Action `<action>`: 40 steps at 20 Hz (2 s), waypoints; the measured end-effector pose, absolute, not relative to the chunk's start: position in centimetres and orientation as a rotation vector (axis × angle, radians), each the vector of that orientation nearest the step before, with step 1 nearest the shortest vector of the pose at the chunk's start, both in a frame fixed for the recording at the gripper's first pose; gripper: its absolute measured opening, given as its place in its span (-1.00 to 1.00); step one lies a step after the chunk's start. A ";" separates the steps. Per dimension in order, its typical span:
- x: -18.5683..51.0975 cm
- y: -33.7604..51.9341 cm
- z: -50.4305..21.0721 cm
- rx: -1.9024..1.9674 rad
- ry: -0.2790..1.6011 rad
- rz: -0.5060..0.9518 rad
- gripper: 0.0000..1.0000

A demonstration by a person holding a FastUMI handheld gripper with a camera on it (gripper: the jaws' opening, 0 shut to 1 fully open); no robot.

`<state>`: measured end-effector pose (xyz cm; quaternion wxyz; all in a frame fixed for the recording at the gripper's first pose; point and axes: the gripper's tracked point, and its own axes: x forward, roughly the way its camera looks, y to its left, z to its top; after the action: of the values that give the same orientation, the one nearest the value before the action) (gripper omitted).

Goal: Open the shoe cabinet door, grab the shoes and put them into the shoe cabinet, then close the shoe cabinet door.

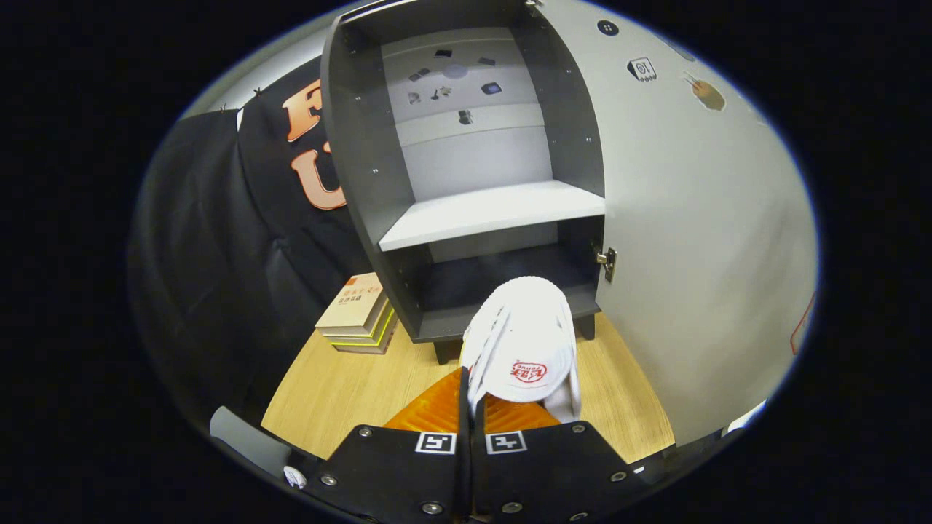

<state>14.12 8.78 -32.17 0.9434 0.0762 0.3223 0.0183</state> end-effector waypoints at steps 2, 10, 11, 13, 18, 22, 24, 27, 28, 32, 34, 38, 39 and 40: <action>14.2 9.2 -30.6 0.137 0.633 0.052 -0.99; 19.5 10.6 -25.9 0.151 0.553 0.092 -0.99; 20.7 10.5 -25.8 0.156 0.550 0.096 -0.98; 23.3 10.1 -25.8 0.170 0.552 0.095 -0.99; 30.1 9.1 -26.2 0.191 0.556 0.099 -0.99; 35.1 8.6 -27.1 0.209 0.569 0.116 -0.99; 37.2 8.2 -27.2 0.211 0.575 0.122 -0.98; 40.1 8.0 -28.1 0.214 0.582 0.139 -0.99; 40.9 8.0 -28.2 0.220 0.585 0.139 -0.99; 44.0 7.8 -29.1 0.214 0.589 0.154 -0.99; 45.4 7.9 -29.3 0.203 0.595 0.167 -0.99; 48.0 7.9 -29.7 0.179 0.597 0.185 -0.99; 48.5 7.9 -29.8 0.178 0.600 0.190 -0.99; 49.3 7.9 -29.9 0.181 0.601 0.192 -0.99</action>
<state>49.29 7.92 -29.90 0.9467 0.0887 0.2950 0.0945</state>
